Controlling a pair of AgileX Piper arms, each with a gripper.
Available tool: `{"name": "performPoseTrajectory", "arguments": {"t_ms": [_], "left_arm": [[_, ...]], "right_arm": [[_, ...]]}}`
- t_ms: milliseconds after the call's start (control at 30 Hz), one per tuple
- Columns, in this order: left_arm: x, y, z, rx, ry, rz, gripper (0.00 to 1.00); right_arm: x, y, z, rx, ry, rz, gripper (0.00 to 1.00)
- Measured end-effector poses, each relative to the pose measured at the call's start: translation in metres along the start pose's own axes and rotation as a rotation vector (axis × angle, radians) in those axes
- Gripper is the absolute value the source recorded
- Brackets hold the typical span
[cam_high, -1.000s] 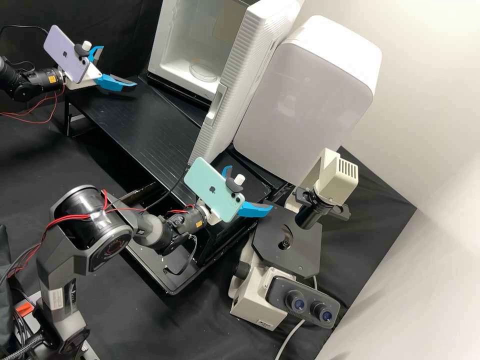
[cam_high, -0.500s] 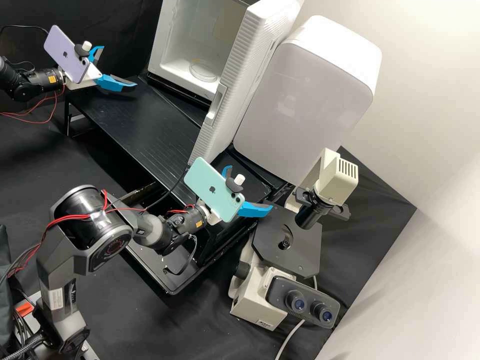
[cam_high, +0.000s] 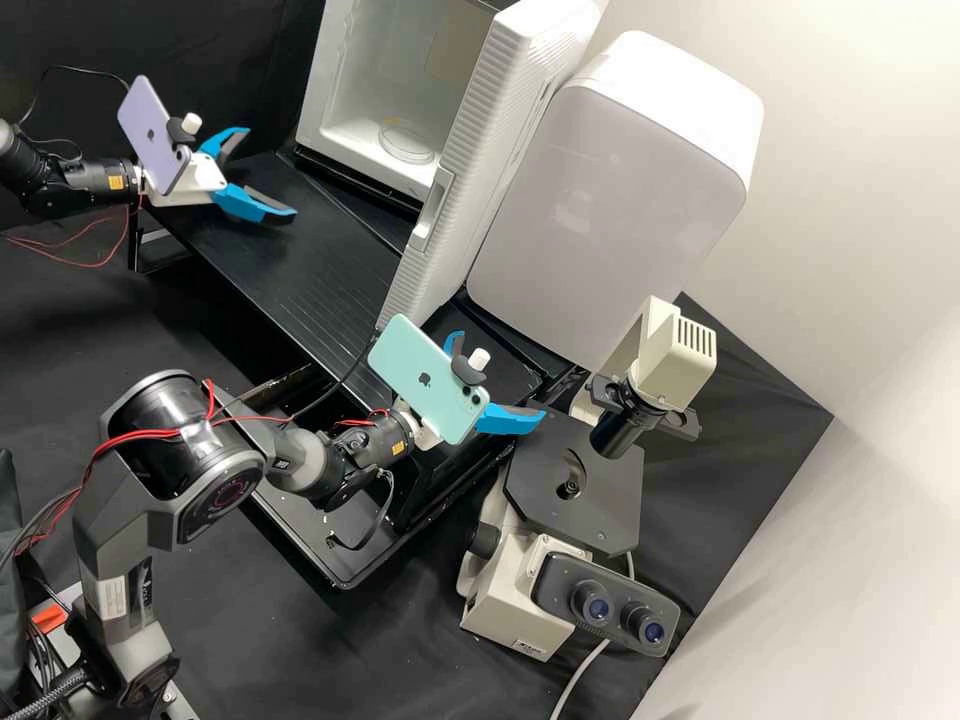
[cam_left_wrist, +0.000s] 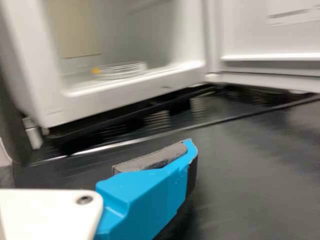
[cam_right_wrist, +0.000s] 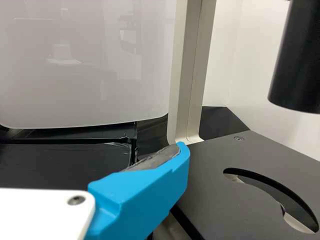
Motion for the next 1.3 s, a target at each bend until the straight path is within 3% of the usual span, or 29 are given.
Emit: {"name": "performPoseTrajectory", "arguments": {"t_ms": [167,267,467,800,1200,1300], "left_arm": [[0.006,0.006,0.014,0.025,-0.105,0.008,1.00],[0.012,0.015,0.018,0.034,-0.139,0.036,1.00],[0.030,0.030,0.022,0.003,-0.190,0.070,1.00],[0.073,0.039,0.017,0.019,-0.172,0.007,1.00],[0.117,0.055,0.012,0.033,-0.148,0.014,1.00],[0.126,0.056,0.010,0.014,-0.141,0.010,1.00]], "right_arm": [[0.000,0.000,0.000,0.000,0.000,0.000,1.00],[0.000,0.000,0.000,0.000,0.000,0.000,1.00],[0.000,0.000,0.000,0.000,0.000,0.000,1.00],[0.000,0.000,0.000,0.000,0.000,0.000,1.00],[0.000,0.000,0.000,0.000,0.000,0.000,1.00],[0.000,0.000,0.000,0.000,0.000,0.000,1.00]]}}
